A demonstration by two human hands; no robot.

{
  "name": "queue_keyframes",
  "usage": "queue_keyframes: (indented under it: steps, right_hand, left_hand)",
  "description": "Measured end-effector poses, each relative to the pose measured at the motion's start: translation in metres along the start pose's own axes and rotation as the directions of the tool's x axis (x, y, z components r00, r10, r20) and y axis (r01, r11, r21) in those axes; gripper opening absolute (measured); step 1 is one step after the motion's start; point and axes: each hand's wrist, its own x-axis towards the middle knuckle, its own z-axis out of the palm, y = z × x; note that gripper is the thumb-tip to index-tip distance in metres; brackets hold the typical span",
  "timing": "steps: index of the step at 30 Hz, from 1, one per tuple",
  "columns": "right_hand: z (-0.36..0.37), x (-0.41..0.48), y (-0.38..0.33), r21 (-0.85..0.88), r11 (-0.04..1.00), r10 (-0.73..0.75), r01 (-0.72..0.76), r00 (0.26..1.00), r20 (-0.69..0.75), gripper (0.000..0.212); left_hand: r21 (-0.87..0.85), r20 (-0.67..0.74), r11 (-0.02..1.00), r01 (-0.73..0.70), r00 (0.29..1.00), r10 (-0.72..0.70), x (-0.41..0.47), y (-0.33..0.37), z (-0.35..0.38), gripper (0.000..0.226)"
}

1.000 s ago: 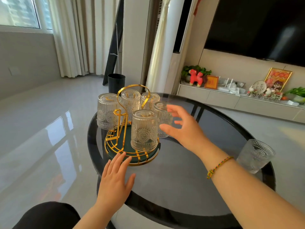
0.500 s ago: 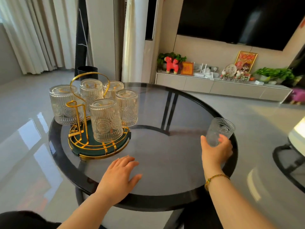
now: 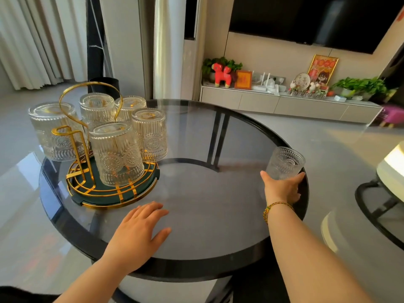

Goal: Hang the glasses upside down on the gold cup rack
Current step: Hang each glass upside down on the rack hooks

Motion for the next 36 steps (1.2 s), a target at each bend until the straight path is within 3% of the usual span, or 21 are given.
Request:
queue_keyframes:
  steps: [5,9,12,14,16,19,24,28,31,33,36]
  right_hand:
    - [0.005,0.004,0.001,-0.023,1.0,-0.008,0.007,0.999,-0.041,0.081]
    - [0.002,0.0,-0.002,0.056,0.997,-0.051,0.051,0.999,0.006,0.078]
    - [-0.004,-0.005,-0.006,0.073,0.984,-0.173,0.165,0.978,0.118,0.072]
    - [-0.01,-0.007,-0.013,0.044,0.948,-0.318,0.316,0.926,0.205,0.071]
    - [-0.018,-0.01,-0.028,0.016,0.875,-0.468,0.485,0.835,0.289,0.072]
    - [-0.029,-0.019,-0.064,-0.028,0.683,-0.66,0.73,0.634,0.403,0.077]
    - [-0.049,-0.047,-0.129,-0.097,0.268,-0.765,0.958,0.273,0.583,0.079]
    - [-0.061,-0.069,-0.18,-0.09,-0.066,-0.709,0.994,0.017,0.705,0.076]
    - [-0.061,-0.086,-0.219,-0.072,-0.282,-0.635,0.957,-0.13,0.761,0.076]
    - [-0.056,-0.1,-0.239,-0.046,-0.371,-0.602,0.927,-0.203,0.772,0.076]
    - [-0.046,-0.122,-0.259,0.002,-0.457,-0.565,0.889,-0.292,0.772,0.074]
  left_hand:
    - [-0.015,0.015,1.0,0.015,1.0,-0.015,0.0,0.001,-0.001,0.048]
    - [-0.022,0.02,0.999,0.028,0.999,-0.027,0.001,0.002,-0.002,0.048]
    - [-0.02,0.021,0.999,0.027,0.999,-0.026,0.0,0.003,-0.003,0.048]
    - [-0.01,0.021,1.0,0.025,0.999,-0.025,0.0,0.003,-0.004,0.047]
    - [-0.002,0.019,1.0,0.026,0.999,-0.026,0.0,0.002,-0.003,0.048]
    - [-0.02,0.021,0.999,0.03,0.999,-0.03,0.0,0.002,-0.004,0.047]
    - [-0.156,-0.034,0.987,0.044,0.998,-0.05,-0.006,0.001,-0.01,0.037]
    - [-0.191,-0.169,0.981,0.035,0.983,-0.068,-0.024,-0.018,-0.022,0.027]
    - [-0.167,-0.309,0.984,0.054,0.945,-0.104,-0.038,-0.037,-0.034,0.024]
    - [-0.187,-0.398,0.977,0.099,0.902,-0.167,-0.042,-0.05,-0.04,0.029]
    - [-0.189,-0.352,0.96,0.208,0.898,-0.263,-0.04,-0.068,-0.045,0.05]
